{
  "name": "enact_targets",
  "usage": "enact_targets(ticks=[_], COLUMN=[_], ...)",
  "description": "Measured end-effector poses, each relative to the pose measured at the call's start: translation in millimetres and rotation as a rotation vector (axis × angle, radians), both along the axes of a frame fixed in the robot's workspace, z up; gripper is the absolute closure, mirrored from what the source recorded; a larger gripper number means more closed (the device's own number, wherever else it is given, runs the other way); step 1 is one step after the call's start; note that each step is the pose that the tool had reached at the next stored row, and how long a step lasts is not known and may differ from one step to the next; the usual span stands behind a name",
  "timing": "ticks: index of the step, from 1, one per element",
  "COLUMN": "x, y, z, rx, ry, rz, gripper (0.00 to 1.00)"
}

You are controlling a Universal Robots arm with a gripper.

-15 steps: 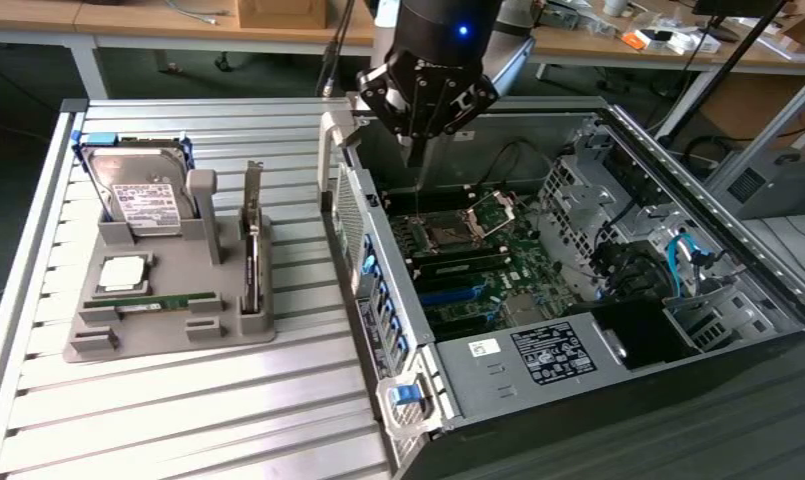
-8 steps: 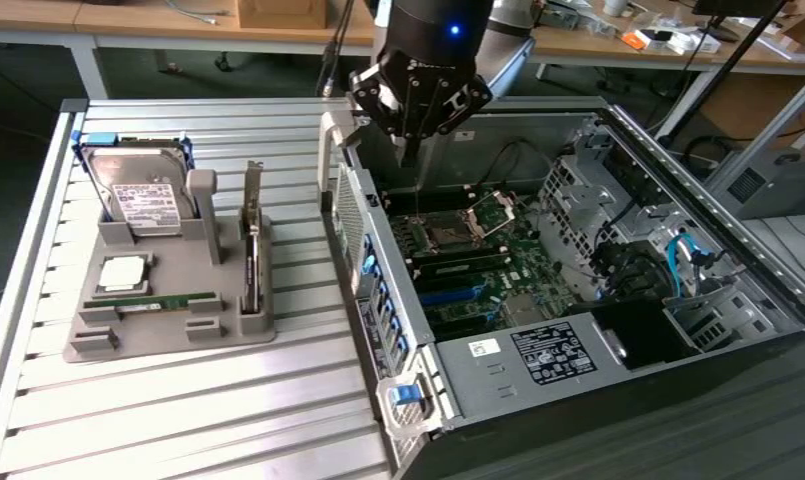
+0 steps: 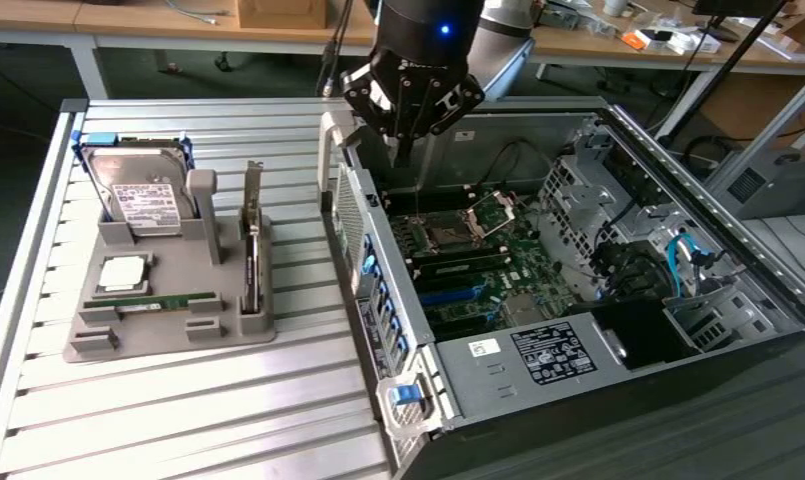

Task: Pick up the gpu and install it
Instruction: 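Reach for the gpu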

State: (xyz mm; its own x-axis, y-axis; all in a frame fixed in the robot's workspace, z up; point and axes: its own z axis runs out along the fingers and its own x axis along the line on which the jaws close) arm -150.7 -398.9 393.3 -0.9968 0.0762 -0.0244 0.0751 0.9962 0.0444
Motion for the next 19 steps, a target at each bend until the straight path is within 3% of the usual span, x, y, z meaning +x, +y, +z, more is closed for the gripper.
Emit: enact_targets(ticks=[19], x=[-29.0], y=[0.0], z=[0.0], rx=[0.0], ry=[-0.0004], rz=[0.0], gripper=[0.89])
